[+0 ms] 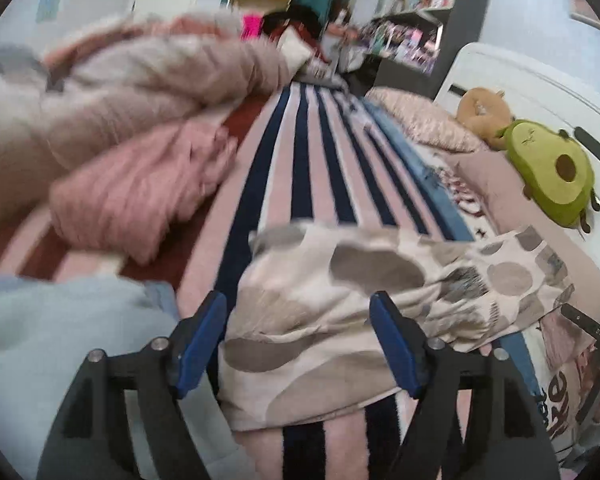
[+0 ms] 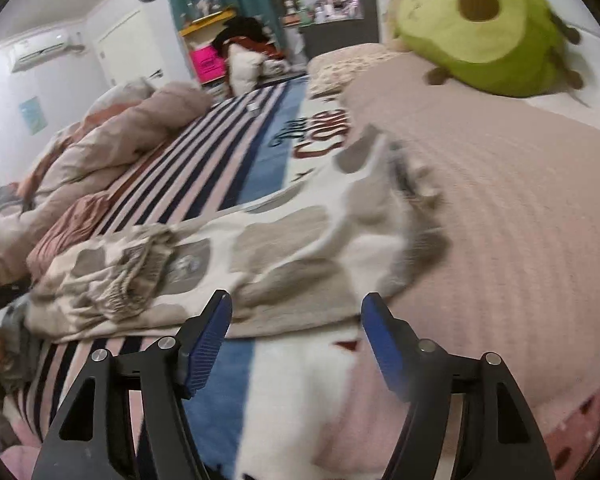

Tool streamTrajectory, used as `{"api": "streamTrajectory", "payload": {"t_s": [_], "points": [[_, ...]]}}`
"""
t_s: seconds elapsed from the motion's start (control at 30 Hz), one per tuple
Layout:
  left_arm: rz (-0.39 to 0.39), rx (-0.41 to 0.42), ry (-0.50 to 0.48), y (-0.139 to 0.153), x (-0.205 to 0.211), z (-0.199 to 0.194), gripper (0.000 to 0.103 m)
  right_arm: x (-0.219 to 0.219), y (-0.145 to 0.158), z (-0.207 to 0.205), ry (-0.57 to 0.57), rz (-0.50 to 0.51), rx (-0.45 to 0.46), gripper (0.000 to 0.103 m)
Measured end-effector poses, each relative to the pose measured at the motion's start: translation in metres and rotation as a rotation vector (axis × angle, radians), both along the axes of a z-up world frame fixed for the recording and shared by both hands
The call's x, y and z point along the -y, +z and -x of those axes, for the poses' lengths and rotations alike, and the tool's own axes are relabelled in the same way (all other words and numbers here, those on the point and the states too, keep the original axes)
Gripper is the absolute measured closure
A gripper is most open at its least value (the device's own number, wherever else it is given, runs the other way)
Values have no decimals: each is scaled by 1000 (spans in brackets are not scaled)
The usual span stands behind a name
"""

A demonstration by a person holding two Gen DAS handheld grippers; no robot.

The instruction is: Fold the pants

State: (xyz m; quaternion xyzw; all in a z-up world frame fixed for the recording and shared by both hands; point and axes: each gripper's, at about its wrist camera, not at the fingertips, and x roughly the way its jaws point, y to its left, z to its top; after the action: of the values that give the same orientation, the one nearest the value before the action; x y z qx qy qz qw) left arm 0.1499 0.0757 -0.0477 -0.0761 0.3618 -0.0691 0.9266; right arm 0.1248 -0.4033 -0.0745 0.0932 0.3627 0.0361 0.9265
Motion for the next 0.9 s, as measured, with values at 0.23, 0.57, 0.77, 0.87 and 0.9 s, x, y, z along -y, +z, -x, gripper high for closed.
{"api": "streamTrajectory", "payload": {"t_s": [0.23, 0.57, 0.77, 0.87, 0.9], "points": [[44, 16, -83, 14, 25, -1, 31, 0, -38, -3, 2, -107, -90, 26], [72, -9, -130, -2, 46, -13, 31, -30, -53, -24, -160, -246, -49, 17], [60, -7, -136, -11, 42, -19, 31, -31, -61, -35, -318, -303, -26, 16], [47, 0, -112, -13, 31, -25, 31, -27, -59, -54, -338, -319, -28, 26], [42, 2, -99, -12, 26, -28, 31, -26, -59, -60, -351, -299, -30, 38]]}}
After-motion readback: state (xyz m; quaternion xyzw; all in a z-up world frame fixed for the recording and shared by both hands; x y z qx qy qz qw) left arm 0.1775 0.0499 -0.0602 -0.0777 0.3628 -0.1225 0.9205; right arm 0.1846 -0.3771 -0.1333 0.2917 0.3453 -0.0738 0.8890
